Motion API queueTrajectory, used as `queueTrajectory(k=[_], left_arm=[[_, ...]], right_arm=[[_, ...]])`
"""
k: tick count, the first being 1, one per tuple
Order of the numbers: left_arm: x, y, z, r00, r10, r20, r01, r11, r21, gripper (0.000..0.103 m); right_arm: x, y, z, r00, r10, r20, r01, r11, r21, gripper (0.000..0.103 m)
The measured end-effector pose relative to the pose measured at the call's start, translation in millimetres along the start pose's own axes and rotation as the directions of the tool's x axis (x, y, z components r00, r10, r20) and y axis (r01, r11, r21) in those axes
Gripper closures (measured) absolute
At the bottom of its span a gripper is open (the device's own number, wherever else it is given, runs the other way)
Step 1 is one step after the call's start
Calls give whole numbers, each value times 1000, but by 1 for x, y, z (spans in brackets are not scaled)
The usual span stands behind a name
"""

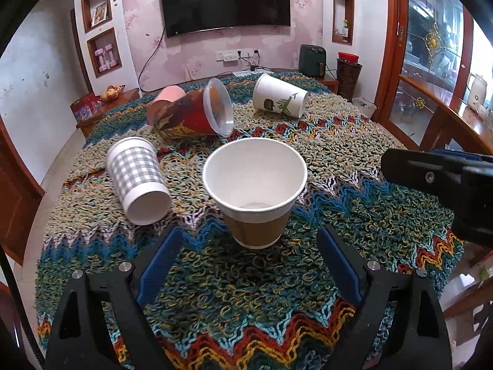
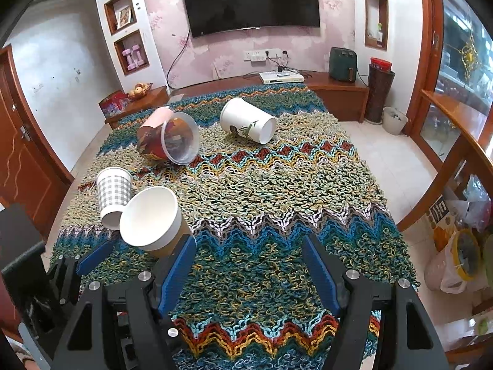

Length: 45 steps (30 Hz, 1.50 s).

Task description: Flip cup upright

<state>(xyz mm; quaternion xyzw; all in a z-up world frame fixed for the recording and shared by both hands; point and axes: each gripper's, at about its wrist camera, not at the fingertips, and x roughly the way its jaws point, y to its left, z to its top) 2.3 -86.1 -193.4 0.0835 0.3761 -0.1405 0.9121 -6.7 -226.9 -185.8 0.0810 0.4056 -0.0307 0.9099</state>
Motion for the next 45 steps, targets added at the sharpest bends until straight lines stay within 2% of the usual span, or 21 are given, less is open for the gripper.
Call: queueTrajectory(k=[6,12,20,26,33,45], left_arm=[[-23,4,4,997,64,40,-64,998,8,12],[-50,16,18,982,149,115,-150,989,1,12],[-81,34,42,967,220,128,-215,975,-47,12],[-105,44,58,964,238,116,-229,970,-86,12],[-123,54,68,974,222,53,-215,969,-121,12],[-144,59,80,977,200,73,-188,971,-149,12]], right_arm=[[-17,7,1,999,13,30,-13,1000,-13,31],[-39,16,4,997,26,75,-24,999,-37,31],[-75,29,14,988,47,148,-37,997,-72,31],[-98,40,24,978,70,196,-51,994,-99,31],[-118,52,35,970,97,225,-72,991,-116,31],[-137,60,50,962,113,250,-83,989,-125,31]])
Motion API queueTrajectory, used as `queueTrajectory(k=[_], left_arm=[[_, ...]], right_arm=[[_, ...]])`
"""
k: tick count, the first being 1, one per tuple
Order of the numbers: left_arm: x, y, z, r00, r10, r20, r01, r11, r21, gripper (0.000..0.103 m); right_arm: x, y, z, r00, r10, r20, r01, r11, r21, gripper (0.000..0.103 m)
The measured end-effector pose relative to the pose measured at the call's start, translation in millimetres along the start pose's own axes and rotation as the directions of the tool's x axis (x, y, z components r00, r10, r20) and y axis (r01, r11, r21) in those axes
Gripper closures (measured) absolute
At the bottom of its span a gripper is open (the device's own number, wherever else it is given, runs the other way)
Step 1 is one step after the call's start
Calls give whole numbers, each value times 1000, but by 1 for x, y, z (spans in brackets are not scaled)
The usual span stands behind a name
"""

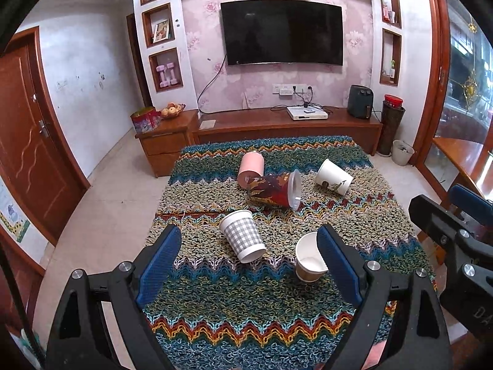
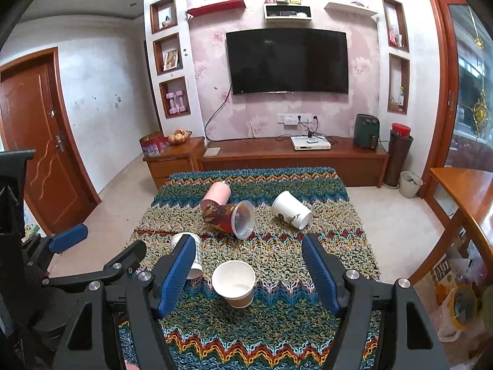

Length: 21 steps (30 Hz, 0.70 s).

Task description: Flip cup upright

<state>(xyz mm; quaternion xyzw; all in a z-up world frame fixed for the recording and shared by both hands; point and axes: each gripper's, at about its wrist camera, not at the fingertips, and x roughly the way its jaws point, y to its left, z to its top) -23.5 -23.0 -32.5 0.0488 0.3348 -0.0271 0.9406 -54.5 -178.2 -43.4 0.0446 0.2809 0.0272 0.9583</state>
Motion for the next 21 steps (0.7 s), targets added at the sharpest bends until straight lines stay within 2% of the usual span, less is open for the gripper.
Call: queueTrajectory(k=[21], left_arm=[[6,8,7,997,-11,-70,8,999,-50,12]], right_arm=[[3,5,10,1000,17,-9,-17,1000,14,31]])
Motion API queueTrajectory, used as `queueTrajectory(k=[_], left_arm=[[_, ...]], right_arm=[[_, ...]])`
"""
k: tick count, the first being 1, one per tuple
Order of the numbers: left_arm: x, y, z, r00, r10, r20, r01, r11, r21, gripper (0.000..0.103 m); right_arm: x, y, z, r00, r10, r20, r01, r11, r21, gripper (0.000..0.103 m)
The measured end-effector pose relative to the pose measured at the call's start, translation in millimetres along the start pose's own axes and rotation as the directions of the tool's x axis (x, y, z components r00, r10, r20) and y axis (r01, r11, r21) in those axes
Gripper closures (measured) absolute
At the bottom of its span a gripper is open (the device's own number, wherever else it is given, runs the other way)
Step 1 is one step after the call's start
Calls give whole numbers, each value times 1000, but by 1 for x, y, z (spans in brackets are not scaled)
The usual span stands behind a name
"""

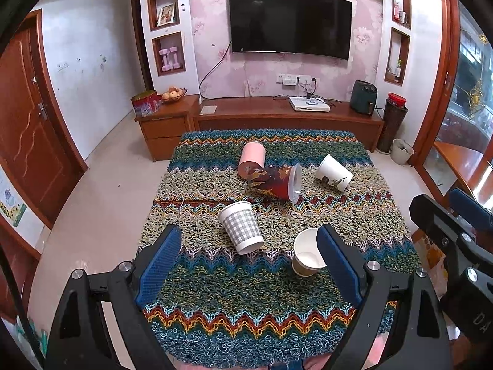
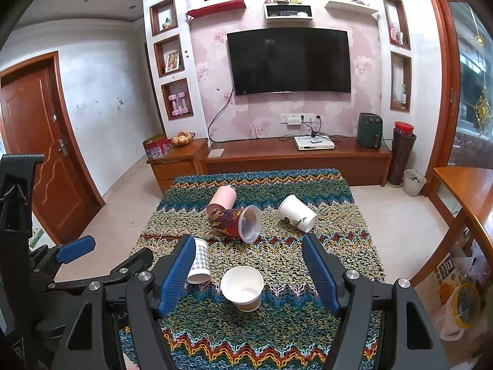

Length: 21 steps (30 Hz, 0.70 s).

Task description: Flip cup upright

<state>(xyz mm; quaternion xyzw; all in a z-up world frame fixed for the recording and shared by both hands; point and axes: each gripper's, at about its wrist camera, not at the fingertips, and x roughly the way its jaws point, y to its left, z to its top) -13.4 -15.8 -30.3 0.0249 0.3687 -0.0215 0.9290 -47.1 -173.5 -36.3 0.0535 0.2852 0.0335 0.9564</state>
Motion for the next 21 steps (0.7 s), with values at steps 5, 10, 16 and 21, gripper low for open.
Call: queueTrajectory(k=[5,10,16,21], left_arm=[[3,4,1,1000,5,-9,-5,1000,-16,12],[4,5,2,1000,13,-7,-14,1000,-22,12],[6,5,3,1000,8,-15,-8,1000,-22,12],[7,6,2,1000,6,-10,-6,1000,-22,12]], right_arm=[[1,0,1,1000,-3,0,3,1000,-1,31],[5,1,-1,1000,-5,-8,5,1000,-1,31],[8,2,1,1000,-7,-9,7,1000,-1,31],[9,2,2,1000,-11,-6,11,1000,1,31]])
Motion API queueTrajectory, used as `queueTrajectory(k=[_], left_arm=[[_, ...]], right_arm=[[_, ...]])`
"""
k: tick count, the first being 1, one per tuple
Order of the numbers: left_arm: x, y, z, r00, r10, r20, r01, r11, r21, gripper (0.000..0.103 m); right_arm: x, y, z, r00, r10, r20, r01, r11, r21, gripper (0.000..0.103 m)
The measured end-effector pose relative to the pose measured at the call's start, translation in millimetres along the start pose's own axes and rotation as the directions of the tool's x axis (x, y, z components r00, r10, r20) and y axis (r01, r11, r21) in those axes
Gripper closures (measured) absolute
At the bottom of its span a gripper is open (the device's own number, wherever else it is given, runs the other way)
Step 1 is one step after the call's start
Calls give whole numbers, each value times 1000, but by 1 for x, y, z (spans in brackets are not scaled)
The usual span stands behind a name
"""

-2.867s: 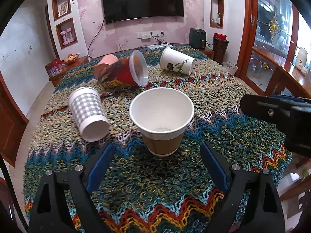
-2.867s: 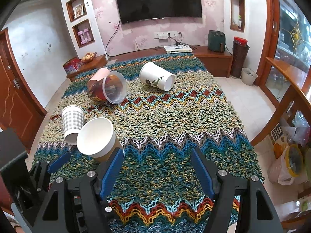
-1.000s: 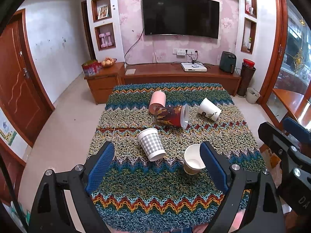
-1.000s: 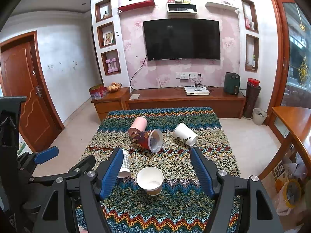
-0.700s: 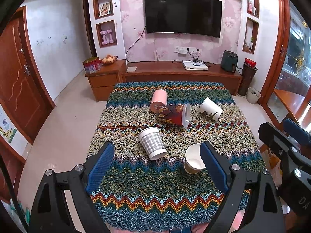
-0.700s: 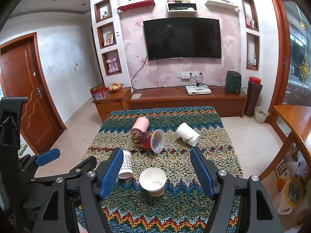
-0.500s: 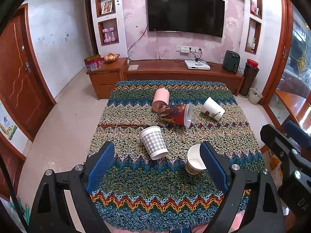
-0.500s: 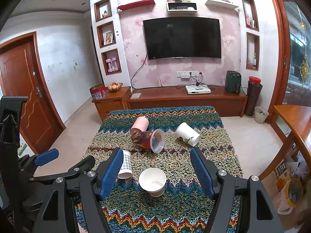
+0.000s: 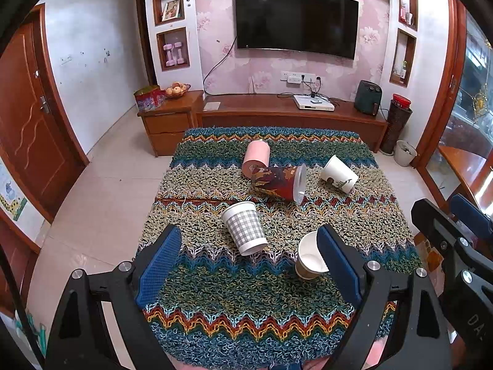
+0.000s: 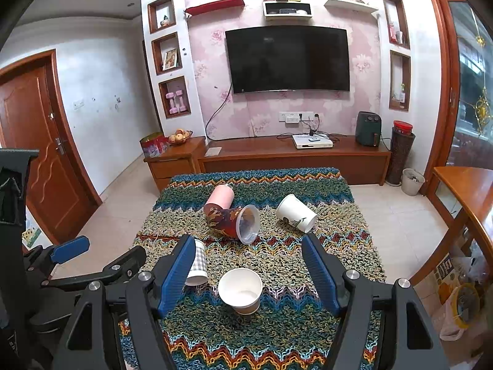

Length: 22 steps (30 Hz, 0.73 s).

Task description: Flip cup upright

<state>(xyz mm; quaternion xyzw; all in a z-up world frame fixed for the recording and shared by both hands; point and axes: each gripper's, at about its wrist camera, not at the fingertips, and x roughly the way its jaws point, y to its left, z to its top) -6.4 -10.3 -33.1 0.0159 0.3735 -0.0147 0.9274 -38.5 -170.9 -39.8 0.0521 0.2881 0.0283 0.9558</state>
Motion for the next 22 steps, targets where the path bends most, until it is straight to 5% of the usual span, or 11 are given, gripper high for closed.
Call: queueTrajectory(k=[22], left_arm=[[-7,0,3,999,1,33,-1,1000,2,12]], right_arm=[[-1,-1,2,1000,-7,19,7,1000,11,31]])
